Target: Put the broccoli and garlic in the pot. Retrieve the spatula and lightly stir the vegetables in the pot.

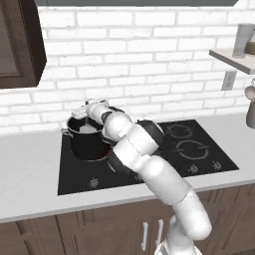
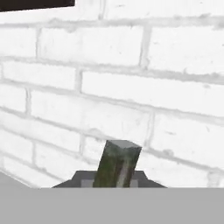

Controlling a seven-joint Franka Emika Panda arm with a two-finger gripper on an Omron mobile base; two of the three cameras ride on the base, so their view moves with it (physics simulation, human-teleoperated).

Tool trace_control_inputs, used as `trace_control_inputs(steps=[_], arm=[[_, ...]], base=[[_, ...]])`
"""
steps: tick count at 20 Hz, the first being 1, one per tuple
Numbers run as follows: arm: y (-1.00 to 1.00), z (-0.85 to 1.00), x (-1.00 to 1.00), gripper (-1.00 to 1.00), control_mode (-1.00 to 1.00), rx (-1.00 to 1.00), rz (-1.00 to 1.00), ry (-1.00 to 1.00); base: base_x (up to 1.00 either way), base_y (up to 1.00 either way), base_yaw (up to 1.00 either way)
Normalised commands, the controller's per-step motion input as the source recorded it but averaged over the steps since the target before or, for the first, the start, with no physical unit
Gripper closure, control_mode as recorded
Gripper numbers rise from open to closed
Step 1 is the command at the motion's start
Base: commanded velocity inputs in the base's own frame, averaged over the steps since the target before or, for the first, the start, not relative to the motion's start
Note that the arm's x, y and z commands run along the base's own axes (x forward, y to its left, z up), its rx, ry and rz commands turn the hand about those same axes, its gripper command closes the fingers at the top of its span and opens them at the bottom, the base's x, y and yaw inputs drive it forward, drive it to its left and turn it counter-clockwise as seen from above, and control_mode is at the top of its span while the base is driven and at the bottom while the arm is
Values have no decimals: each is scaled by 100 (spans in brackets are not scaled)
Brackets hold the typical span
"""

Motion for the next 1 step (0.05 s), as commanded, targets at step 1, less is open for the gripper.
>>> trace_control_inputs(steps=[1], arm=[[4,-44,26,100,-100,-11,0,-42]], base=[[0,0,0]])
